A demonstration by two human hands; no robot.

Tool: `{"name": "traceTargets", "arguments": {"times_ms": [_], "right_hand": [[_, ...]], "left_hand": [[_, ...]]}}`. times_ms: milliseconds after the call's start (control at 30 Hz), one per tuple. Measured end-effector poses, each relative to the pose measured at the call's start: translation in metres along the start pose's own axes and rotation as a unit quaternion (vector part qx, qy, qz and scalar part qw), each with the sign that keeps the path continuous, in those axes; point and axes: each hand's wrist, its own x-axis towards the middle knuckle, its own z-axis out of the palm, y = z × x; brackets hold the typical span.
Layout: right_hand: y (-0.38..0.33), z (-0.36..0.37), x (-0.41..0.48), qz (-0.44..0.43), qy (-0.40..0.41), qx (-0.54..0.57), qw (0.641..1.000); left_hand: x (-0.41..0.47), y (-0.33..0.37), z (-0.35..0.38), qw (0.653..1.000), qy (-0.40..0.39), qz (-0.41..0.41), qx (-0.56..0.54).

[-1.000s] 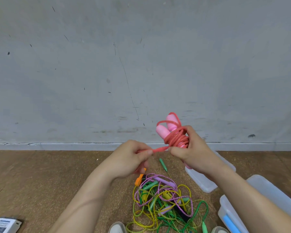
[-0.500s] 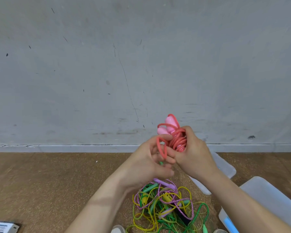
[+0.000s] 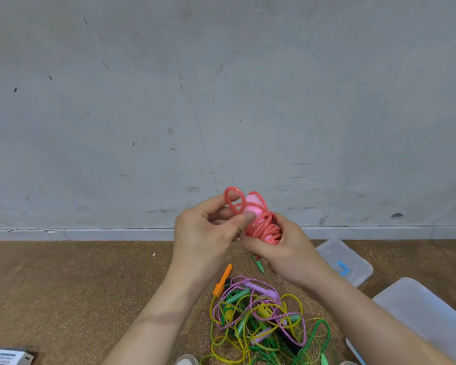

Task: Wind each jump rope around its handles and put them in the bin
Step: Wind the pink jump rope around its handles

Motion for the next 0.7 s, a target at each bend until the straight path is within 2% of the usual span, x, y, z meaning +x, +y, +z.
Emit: {"name": "traceTargets", "arguments": {"times_ms": [67, 133, 233, 333, 367, 433, 567, 700], "right_hand": [[0.003, 0.006, -0.001, -0.003, 0.049, -0.017, 0.999], [0.004, 0.01, -0.002, 0.001, 0.089, -0.065, 0.994], [0.004, 0.013, -0.006, 0.002, 0.117, -0.11, 0.987], [0.001, 0.014, -0.008, -0.014, 0.133, -0.159, 0.978], [0.001, 0.015, -0.008, -0.021, 0.137, -0.172, 0.975], [-0.001, 0.014, -0.008, -0.034, 0.145, -0.18, 0.972], [-0.003, 0.011, -0.007, -0.063, 0.149, -0.187, 0.969], [-0.004, 0.012, -0.006, -0.081, 0.148, -0.19, 0.967]], "left_hand": [[0.004, -0.003, -0.004, 0.999, 0.027, -0.008, 0.037], [0.008, -0.009, -0.011, 0.986, 0.044, 0.02, 0.158], [0.007, -0.011, -0.015, 0.925, 0.015, 0.089, 0.37], [0.006, -0.008, -0.013, 0.848, -0.028, 0.091, 0.522], [0.006, -0.008, -0.012, 0.834, -0.039, 0.09, 0.543], [0.007, -0.009, -0.014, 0.846, -0.058, 0.087, 0.523], [0.011, -0.017, -0.02, 0.945, -0.041, 0.024, 0.323], [0.015, -0.023, -0.023, 0.973, -0.015, -0.014, 0.229]]}}
